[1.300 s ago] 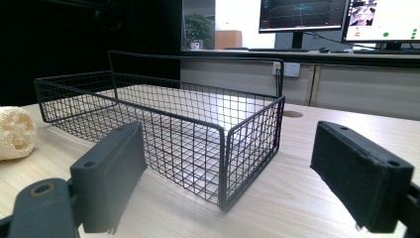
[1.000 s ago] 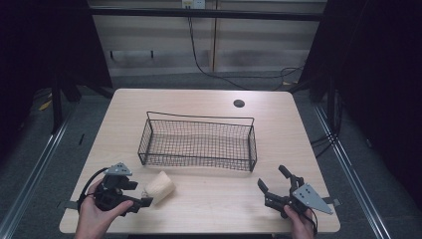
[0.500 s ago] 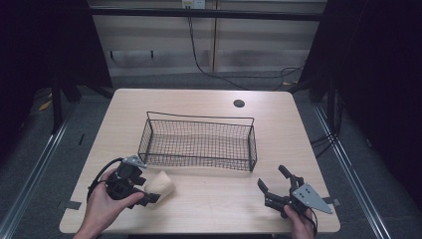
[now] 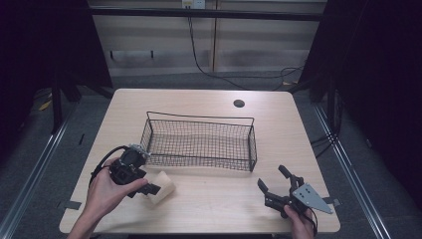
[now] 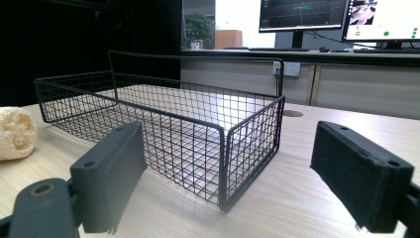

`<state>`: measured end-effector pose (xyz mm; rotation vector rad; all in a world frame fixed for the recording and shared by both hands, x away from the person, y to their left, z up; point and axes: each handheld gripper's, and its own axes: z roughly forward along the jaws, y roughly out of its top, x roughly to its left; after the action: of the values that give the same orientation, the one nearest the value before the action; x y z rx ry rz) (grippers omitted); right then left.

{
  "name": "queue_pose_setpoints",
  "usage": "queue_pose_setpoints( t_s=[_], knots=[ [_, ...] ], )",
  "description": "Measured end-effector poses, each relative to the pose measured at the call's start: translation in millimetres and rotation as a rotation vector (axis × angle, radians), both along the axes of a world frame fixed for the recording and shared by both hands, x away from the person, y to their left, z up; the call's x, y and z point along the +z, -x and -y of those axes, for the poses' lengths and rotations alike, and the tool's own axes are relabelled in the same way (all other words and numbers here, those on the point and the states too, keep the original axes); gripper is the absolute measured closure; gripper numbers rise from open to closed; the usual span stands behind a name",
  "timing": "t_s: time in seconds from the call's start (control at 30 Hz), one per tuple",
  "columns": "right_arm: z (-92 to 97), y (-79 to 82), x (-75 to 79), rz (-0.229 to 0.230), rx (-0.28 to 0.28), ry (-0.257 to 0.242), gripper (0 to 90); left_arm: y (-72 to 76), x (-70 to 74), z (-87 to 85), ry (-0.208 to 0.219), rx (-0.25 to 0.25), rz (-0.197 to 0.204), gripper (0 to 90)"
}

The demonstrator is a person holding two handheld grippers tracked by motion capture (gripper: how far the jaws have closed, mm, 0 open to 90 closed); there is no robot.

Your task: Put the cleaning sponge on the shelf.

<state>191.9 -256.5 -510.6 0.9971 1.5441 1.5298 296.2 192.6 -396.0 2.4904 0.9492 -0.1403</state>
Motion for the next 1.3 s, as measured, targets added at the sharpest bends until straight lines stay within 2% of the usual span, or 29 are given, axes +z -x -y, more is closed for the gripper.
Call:
queue_pose_setpoints(
  t_s=[0.07, 0.1, 0.17, 0.23, 0.37, 0.5, 0.6, 0.73, 0.93, 1.03, 1.3],
  knots=[
    [0.1, 0.0, 0.0, 0.001, 0.001, -0.001, 13.0, -1.0, -1.1, 0.5, 0.009, 0.008, 0.005, 20.8],
    [0.1, -0.1, 0.0, -0.001, 0.002, -0.001, 13.0, -2.1, -4.8, 0.8, 0.006, 0.008, -0.007, 20.8],
    [0.1, -0.2, 0.0, 0.0, 0.003, 0.0, 13.0, -2.0, -8.3, 1.9, 0.002, 0.01, -0.006, 20.9],
    [0.0, -0.2, 0.0, 0.001, 0.003, 0.002, 13.0, -3.0, -13.1, 3.6, -0.034, -0.002, -0.023, 21.4],
    [-0.3, 0.1, 0.1, 0.002, 0.001, 0.006, 13.0, -5.4, -18.7, 5.3, -0.048, 0.002, -0.026, 21.3],
    [-0.6, -0.1, 0.2, -0.002, 0.007, 0.002, 13.0, -8.1, -25.6, 11.3, -0.076, -0.015, -0.053, 21.3],
    [-0.6, -0.1, 0.2, -0.002, 0.008, 0.002, 13.0, -8.9, -28.6, 14.2, -0.079, -0.006, -0.043, 21.2],
    [-0.4, 0.0, 0.1, 0.0, 0.006, 0.003, 13.0, -8.8, -32.0, 14.9, -0.09, -0.028, -0.056, 18.6],
    [-0.3, -0.2, 0.1, 0.0, 0.008, 0.009, 13.0, -9.8, -39.6, 12.5, -0.103, -0.026, -0.062, 18.8],
    [-0.6, -0.2, 0.2, -0.002, 0.008, 0.006, 13.0, -10.6, -44.2, 12.3, -0.125, -0.023, -0.073, 18.8],
    [-0.5, -0.1, 0.2, -0.003, 0.007, 0.007, 13.0, -9.8, -48.7, 16.7, -0.152, -0.049, -0.083, 19.7]
  ],
)
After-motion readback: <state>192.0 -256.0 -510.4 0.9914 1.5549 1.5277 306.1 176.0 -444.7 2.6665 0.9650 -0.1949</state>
